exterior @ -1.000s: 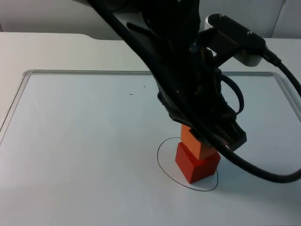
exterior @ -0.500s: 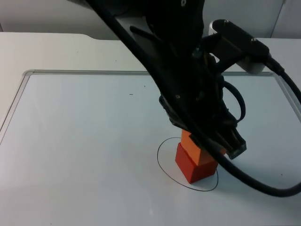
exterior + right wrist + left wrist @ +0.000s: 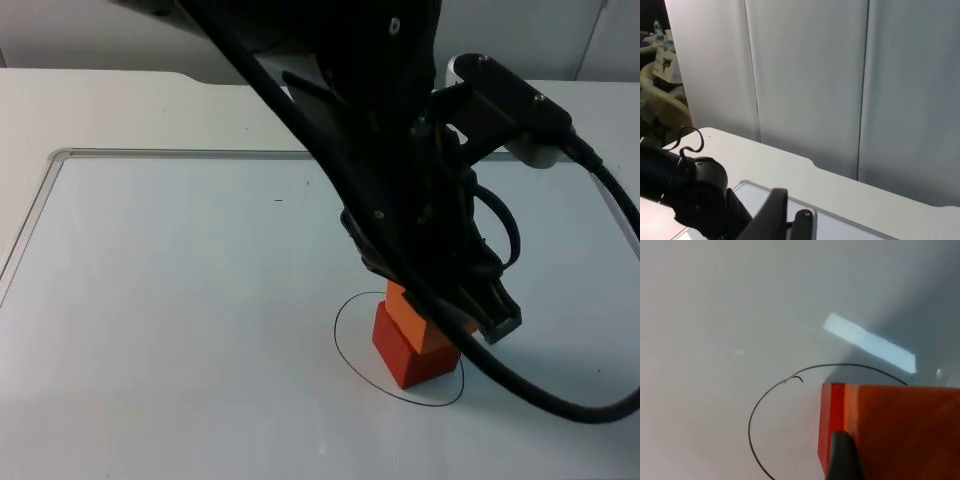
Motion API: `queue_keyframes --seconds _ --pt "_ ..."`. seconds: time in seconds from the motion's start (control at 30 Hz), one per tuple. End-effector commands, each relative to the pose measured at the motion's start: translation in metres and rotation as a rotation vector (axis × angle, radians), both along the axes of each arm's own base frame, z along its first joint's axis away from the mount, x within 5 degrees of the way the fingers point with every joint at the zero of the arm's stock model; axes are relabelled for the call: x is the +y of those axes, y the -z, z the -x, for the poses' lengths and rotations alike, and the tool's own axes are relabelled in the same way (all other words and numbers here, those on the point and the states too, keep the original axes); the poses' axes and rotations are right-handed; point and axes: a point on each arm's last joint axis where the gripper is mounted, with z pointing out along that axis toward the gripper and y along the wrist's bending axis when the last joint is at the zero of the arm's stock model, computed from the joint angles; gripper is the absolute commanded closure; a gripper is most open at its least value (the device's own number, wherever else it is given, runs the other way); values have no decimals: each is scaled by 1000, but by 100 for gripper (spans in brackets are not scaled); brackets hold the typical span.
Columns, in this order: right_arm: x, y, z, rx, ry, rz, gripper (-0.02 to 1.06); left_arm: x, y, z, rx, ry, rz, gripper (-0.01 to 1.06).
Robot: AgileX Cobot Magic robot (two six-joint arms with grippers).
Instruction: Pick up one cube with the left hand and another cube with the right hand. First place the cube in the right hand at the target position, then stack the cube in the left hand on top.
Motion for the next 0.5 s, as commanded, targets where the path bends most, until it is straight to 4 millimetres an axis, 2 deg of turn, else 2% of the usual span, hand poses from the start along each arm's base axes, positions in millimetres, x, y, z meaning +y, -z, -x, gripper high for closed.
queue_keyframes --seconds 0.0,0.37,0.47 --pt "0 0 0 -8 2 6 0 -4 -2 0 -14 8 16 105" --pt "0 1 0 -6 1 6 0 -3 -2 0 -11 12 7 105" --pt "0 1 0 -3 1 6 0 -3 -2 0 -10 12 7 99"
